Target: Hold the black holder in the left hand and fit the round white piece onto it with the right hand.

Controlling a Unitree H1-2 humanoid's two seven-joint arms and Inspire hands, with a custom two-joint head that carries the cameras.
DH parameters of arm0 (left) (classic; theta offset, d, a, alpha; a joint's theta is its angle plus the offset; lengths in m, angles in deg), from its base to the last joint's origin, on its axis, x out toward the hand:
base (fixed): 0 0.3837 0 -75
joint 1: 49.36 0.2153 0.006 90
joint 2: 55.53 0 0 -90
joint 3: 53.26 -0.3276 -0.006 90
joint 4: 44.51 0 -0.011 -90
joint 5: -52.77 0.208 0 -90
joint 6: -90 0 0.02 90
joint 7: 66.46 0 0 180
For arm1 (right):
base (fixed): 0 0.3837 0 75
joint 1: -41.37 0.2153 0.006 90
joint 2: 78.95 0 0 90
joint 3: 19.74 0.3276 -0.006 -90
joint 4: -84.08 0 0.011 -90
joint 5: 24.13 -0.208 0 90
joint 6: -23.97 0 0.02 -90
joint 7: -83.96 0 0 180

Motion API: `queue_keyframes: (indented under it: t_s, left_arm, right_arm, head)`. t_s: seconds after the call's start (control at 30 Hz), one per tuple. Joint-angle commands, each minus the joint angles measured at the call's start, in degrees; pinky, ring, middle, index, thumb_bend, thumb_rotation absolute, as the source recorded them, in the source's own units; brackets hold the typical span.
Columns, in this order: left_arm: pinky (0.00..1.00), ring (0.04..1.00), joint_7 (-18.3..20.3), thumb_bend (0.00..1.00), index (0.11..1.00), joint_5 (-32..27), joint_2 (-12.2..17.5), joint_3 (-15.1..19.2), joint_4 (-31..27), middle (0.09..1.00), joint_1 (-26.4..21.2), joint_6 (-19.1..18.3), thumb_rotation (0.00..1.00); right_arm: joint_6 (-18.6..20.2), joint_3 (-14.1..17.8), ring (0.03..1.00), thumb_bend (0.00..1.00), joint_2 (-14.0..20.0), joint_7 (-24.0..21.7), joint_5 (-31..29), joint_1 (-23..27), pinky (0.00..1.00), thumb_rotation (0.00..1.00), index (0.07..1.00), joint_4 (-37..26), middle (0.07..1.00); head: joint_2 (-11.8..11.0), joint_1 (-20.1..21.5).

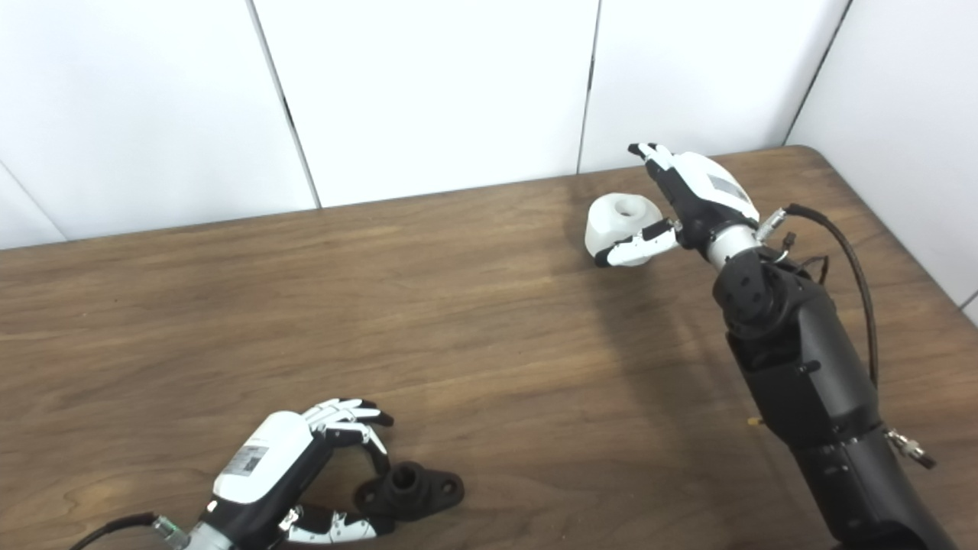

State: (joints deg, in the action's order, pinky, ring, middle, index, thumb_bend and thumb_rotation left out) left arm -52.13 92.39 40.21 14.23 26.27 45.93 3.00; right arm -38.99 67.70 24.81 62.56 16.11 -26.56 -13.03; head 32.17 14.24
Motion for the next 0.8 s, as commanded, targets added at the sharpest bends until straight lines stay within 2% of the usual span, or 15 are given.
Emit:
queue_keyframes:
  t_s: [0.0, 0.4, 0.77]
  left_arm:
    - [0.86, 0.870, 3.9, 0.52, 0.488, 1.8, 3.1, 0.2, 4.5, 0.799, 3.1, -3.2, 0.05]
    - [0.87, 0.873, 4.1, 0.52, 0.487, 1.7, 3.1, 0.2, 4.3, 0.801, 3.2, -3.4, 0.04]
    - [0.87, 0.870, 4.1, 0.52, 0.487, 2.3, 3.2, 0.2, 4.2, 0.797, 3.3, -3.5, 0.04]
  right_arm:
    - [-0.2, 0.2, 1.000, 0.86, 1.9, 0.1, 1.0, 3.2, 1.00, 0.31, 0.971, -0.5, 1.000]
    - [-0.2, -0.9, 1.000, 0.85, 3.1, -1.3, 3.5, 5.5, 1.00, 0.31, 0.914, 4.8, 1.000]
    - [-0.2, -2.7, 1.000, 0.84, 3.7, -0.4, 4.2, 8.3, 1.00, 0.32, 0.854, 10.6, 0.992]
  head:
    - [0.0, 0.0]
    - [-0.6, 0.4]
    - [-1.0, 0.6]
